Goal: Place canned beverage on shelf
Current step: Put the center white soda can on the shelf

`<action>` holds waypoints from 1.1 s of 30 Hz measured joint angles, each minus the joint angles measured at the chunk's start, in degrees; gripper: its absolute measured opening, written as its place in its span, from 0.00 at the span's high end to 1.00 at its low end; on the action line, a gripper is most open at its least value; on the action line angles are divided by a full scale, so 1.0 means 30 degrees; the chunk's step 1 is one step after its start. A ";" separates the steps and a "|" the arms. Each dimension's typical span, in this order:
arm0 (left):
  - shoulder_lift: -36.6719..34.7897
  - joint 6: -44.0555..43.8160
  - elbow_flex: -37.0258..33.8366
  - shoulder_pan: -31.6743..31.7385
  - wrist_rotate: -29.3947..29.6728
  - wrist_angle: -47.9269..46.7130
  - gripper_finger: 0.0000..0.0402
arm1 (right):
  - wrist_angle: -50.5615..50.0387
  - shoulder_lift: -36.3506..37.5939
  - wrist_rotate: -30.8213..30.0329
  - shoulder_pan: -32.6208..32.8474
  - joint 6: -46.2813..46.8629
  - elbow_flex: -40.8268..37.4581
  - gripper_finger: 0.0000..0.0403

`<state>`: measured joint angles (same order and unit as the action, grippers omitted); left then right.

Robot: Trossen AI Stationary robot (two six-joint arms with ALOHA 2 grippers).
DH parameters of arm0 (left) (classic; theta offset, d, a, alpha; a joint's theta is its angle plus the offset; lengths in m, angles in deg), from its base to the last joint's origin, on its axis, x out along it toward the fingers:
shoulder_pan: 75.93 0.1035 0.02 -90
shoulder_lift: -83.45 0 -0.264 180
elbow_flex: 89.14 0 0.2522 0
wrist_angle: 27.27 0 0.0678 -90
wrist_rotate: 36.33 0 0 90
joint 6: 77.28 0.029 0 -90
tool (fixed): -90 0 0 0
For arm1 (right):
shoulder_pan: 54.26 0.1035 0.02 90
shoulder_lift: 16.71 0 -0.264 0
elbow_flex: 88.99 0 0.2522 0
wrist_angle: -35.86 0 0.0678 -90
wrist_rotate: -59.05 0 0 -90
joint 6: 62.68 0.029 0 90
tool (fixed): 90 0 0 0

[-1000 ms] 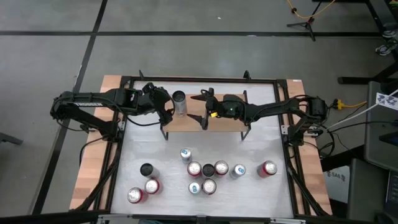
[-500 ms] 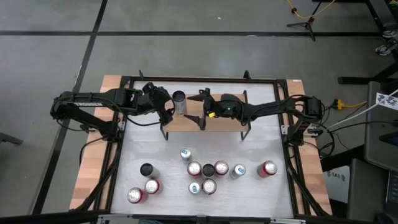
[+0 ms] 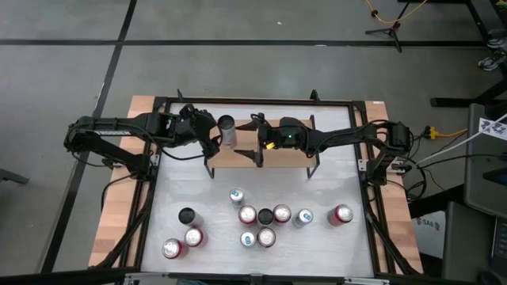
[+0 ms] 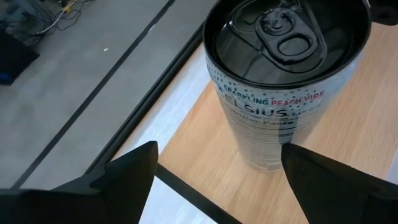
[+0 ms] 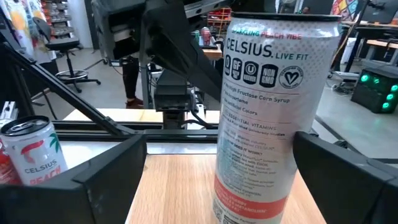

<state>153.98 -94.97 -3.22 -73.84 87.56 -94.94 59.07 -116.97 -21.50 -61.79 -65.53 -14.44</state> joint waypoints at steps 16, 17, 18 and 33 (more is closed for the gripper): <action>0.0007 -0.0098 0.0000 0.0009 0.2047 -0.0564 0.15 | -0.0015 0.0000 0.1140 0.0884 -0.0098 0.0000 0.03; 0.0007 -0.0091 0.0000 -0.0006 0.2079 -0.0577 0.15 | 0.0005 0.0000 0.1115 0.0998 -0.0102 0.0000 0.03; 0.0007 -0.0087 0.0000 0.0011 0.2186 -0.0580 0.15 | 0.0032 0.0000 0.1069 0.1113 -0.0121 0.0000 0.03; -0.0051 0.0000 0.0000 -0.0001 0.1542 -0.2216 0.15 | -0.1301 0.1212 0.0693 0.1515 -0.0407 0.0007 0.03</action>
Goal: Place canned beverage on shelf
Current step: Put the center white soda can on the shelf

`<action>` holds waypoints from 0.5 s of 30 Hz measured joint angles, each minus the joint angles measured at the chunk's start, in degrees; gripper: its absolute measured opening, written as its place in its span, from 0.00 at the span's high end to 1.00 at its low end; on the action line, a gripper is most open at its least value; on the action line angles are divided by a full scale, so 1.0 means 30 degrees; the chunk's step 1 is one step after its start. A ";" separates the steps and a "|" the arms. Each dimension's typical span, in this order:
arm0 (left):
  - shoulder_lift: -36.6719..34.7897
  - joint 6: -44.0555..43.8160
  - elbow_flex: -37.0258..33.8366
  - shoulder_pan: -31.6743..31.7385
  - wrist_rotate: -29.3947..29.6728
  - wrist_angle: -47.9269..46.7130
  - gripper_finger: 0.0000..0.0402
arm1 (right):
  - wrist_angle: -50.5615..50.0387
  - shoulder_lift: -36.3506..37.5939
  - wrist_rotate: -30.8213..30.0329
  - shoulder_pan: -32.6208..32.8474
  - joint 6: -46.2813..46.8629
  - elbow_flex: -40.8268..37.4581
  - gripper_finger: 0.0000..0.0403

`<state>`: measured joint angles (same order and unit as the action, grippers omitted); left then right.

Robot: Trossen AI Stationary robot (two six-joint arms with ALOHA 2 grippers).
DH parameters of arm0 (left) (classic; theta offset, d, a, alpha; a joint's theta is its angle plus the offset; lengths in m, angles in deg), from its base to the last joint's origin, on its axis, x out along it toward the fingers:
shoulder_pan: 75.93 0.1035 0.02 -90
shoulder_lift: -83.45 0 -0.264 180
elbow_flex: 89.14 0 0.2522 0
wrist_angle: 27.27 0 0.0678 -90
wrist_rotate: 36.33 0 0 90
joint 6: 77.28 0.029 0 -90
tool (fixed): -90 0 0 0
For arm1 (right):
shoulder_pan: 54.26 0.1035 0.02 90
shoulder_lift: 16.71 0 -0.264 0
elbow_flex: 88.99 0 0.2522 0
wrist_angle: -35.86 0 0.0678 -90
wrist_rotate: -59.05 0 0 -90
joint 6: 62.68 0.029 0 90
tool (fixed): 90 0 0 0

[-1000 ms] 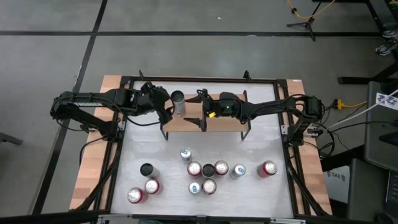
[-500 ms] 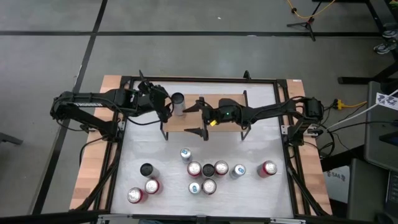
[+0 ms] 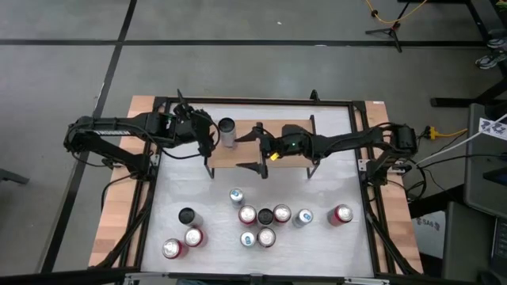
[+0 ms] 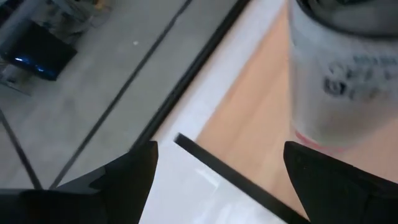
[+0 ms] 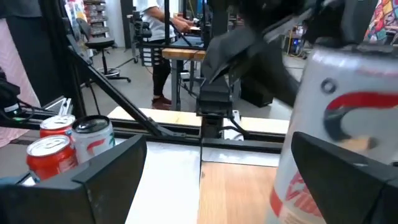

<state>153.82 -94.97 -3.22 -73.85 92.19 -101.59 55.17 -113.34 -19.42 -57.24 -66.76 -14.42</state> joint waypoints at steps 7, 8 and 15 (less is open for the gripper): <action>0.0000 -0.1380 0.0000 -0.0682 -0.2238 -0.0081 0.15 | -0.2653 0.1487 -0.2653 0.0003 -0.2080 0.0011 0.03; 0.0000 -0.1606 0.0000 -0.0852 -0.2235 -0.0030 0.15 | -0.2620 0.1491 -0.3252 0.0000 -0.2389 0.0015 0.03; 0.0080 -0.2537 0.0000 -0.1638 -0.2111 0.0835 0.15 | -0.2105 0.0423 -0.4655 -0.0175 -0.3309 0.0007 0.03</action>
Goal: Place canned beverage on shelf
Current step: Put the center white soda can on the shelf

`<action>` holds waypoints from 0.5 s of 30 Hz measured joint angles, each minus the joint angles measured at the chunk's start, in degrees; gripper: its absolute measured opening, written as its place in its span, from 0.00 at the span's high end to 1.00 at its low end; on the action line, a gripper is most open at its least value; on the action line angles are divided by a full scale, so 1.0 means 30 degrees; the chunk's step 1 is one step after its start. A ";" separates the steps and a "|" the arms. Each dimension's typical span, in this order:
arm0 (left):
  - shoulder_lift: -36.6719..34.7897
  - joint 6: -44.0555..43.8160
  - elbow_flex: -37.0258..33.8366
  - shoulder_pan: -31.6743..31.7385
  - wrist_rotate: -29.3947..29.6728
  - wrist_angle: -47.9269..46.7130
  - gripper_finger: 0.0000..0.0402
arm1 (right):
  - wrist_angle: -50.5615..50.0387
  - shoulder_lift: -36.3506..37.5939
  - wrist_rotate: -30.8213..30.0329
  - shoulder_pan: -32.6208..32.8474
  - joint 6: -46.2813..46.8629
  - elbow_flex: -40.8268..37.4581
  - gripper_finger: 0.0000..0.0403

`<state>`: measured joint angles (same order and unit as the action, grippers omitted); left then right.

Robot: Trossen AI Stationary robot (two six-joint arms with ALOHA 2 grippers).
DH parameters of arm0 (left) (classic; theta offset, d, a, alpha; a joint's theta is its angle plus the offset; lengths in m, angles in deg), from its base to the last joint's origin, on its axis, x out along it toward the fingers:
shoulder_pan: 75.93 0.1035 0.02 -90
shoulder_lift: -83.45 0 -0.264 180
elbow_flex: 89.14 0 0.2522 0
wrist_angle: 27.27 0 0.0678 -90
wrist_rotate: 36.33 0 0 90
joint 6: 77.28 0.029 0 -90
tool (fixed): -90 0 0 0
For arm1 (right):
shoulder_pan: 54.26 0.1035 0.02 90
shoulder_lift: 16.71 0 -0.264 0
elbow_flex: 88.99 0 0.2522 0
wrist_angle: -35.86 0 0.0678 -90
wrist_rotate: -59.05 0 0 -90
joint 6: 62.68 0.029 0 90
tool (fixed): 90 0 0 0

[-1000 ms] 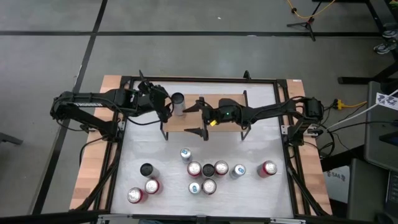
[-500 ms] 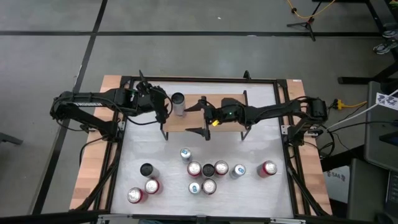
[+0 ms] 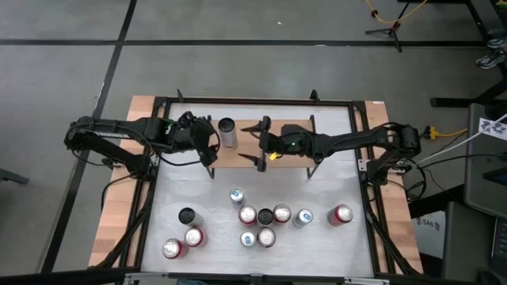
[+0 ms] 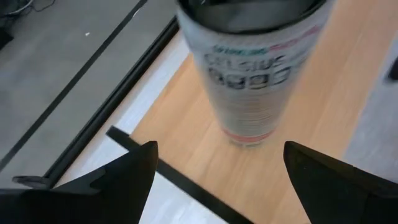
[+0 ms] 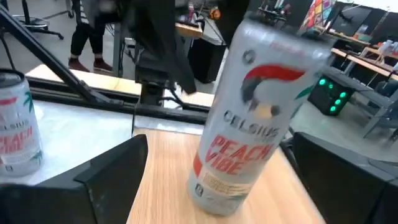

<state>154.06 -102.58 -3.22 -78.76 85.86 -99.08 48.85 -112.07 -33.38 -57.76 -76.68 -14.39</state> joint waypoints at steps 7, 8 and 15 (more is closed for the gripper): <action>0.0481 -0.0049 0.0029 -0.0239 0.0133 0.0921 0.15 | 0.0399 -0.0976 -0.0352 -0.0131 0.0029 0.0000 0.03; 0.0560 -0.0042 0.0019 -0.0235 0.0181 0.0861 0.15 | 0.0679 -0.1070 -0.0386 -0.0131 0.0038 0.0000 0.03; 0.1020 0.0060 0.0007 -0.0187 0.1247 0.1110 0.15 | 0.1072 -0.1420 0.0021 -0.0085 0.0073 -0.0015 0.03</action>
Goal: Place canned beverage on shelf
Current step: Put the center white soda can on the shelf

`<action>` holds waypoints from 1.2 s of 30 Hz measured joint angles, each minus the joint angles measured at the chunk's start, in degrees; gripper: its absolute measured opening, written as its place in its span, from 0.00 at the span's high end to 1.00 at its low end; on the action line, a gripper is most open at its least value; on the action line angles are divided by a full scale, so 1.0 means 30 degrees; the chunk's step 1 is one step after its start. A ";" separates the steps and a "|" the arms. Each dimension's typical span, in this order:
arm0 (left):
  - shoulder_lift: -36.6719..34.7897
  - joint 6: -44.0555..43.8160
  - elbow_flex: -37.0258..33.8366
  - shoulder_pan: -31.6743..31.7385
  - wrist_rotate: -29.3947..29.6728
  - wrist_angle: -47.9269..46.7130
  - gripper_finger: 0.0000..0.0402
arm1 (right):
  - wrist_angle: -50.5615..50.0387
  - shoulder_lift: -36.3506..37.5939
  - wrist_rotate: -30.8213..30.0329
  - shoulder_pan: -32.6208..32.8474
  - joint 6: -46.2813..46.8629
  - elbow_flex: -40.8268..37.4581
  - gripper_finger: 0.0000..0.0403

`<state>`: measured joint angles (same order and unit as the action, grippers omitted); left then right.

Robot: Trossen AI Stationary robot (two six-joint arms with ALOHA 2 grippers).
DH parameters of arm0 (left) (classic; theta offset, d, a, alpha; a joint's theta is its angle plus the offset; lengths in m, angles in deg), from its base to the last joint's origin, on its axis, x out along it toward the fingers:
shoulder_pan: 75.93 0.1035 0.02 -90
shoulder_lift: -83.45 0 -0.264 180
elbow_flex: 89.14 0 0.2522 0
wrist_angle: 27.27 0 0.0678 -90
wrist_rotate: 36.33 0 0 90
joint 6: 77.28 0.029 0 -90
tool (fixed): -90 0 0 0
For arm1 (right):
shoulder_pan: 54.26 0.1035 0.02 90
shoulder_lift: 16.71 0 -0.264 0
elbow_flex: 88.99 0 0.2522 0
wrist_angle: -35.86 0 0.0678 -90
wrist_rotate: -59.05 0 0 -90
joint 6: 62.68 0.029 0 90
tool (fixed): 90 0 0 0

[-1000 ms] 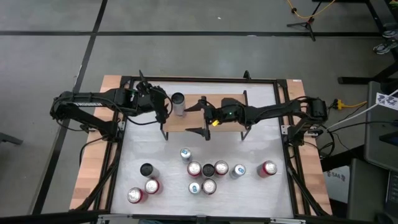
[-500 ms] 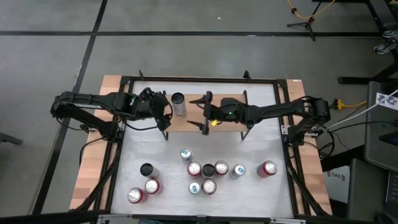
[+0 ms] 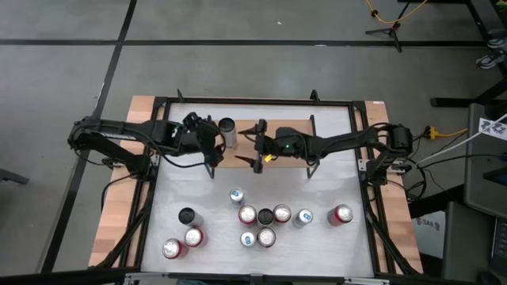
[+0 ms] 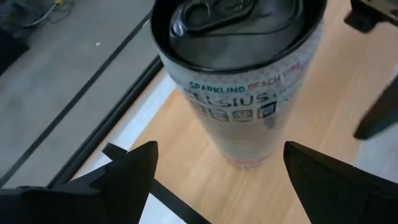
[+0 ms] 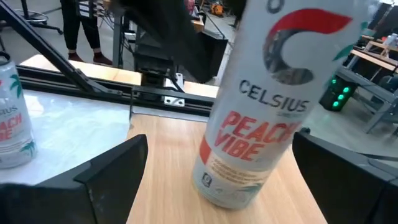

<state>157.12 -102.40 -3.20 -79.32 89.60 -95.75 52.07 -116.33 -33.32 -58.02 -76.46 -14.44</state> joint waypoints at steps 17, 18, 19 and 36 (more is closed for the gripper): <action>0.0036 0.0055 0.0000 0.0036 0.3155 -0.0830 0.15 | 0.0028 -0.0012 0.2194 0.0004 0.0648 0.0000 0.03; 0.0036 0.0058 0.0000 0.0036 0.3408 -0.0935 0.15 | 0.0036 -0.0012 0.2194 0.0004 0.0648 0.0000 0.03; 0.0036 0.0058 0.0000 0.0036 0.3636 -0.1066 0.15 | 0.0023 -0.0012 0.2194 0.0004 0.0648 0.0000 0.03; 0.0216 -0.0451 0.0000 0.0036 0.0008 -0.2201 0.15 | -0.1346 -0.0012 -0.1290 -0.0003 0.0648 0.0000 0.03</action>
<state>157.77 -103.76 -3.20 -79.21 89.62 -102.36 48.03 -116.36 -37.19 -58.03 -74.52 -14.44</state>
